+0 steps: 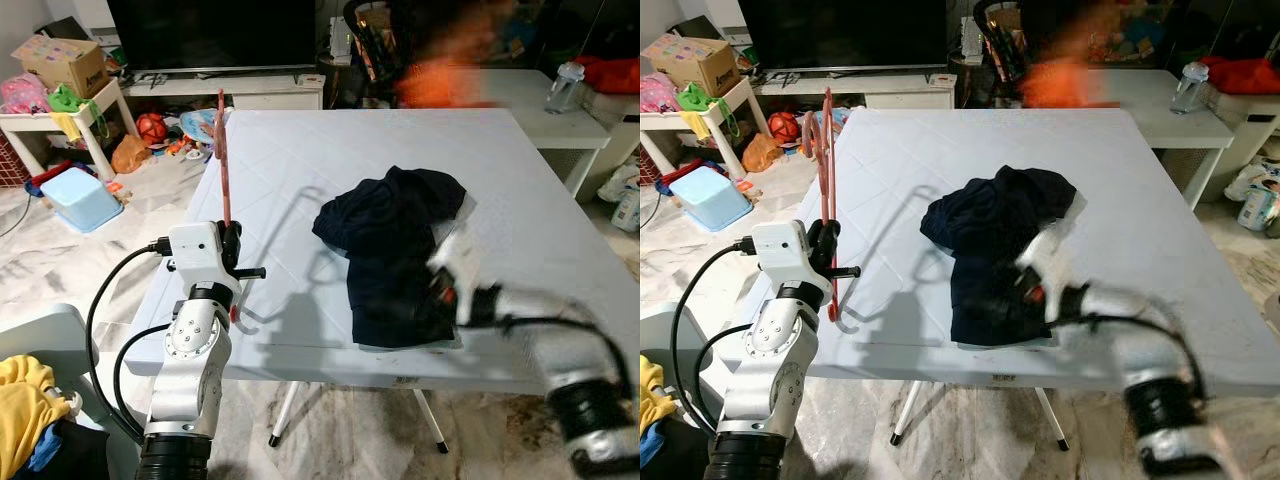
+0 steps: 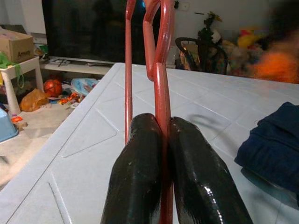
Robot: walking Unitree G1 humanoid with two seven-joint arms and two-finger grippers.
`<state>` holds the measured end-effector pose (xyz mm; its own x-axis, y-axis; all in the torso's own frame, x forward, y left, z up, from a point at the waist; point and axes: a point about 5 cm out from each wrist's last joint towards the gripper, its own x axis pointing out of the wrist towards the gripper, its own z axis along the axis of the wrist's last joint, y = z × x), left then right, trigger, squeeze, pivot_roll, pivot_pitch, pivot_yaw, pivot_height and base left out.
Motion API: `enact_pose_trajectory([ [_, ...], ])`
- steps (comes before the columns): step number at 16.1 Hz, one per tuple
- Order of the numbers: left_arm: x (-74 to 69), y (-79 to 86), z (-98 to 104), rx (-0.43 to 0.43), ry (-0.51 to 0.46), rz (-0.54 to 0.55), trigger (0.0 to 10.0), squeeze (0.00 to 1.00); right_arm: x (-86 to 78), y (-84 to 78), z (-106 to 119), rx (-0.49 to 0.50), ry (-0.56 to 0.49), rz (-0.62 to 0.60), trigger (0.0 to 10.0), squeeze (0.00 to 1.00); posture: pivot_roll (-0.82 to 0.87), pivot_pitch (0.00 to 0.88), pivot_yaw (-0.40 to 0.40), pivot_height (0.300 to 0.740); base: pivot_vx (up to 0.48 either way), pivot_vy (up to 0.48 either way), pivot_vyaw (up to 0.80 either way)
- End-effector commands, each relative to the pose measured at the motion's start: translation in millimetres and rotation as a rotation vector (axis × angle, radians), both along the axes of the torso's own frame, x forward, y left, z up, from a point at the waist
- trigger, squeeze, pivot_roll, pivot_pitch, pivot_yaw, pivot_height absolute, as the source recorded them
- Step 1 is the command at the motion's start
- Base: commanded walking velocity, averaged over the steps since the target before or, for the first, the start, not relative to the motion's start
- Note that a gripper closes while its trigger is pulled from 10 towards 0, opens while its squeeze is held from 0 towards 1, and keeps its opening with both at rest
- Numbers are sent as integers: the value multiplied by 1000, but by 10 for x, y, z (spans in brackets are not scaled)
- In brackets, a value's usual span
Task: Hang hanger
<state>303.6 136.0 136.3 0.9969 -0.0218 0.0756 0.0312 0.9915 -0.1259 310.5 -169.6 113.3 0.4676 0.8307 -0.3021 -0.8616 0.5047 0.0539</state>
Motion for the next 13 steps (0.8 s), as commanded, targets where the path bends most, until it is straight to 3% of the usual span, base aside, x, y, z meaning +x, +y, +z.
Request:
enact_pose_trajectory([
  [1, -8, 26, -71, 6, 39, 7, 10000, 0, -25, 65, 55, 32, 11, 48, 10000, 1000, -72, 0, 26, 740, 0, 0, 0],
  [4, -17, 44, -75, 8, 42, 10, 10000, 0, -142, 103, -39, 31, 90, 106, 10000, 1000, -69, 0, 25, 740, 0, 0, 0],
  [7, -6, 22, -69, 6, 42, -1, 10000, 0, -217, 111, -167, -44, 160, 143, 10000, 1000, -65, 0, 22, 740, 0, 0, 0],
  [11, -6, 34, -71, 12, 42, -9, 10000, 0, -127, 195, -249, -86, 141, 64, 10000, 1000, -63, 0, 23, 740, 0, 0, 0],
  [13, -3, 29, -68, 12, 42, -11, 10000, 0, -71, 266, -285, -52, 150, 21, 10000, 1000, -63, 0, 23, 740, 0, 0, 0],
])
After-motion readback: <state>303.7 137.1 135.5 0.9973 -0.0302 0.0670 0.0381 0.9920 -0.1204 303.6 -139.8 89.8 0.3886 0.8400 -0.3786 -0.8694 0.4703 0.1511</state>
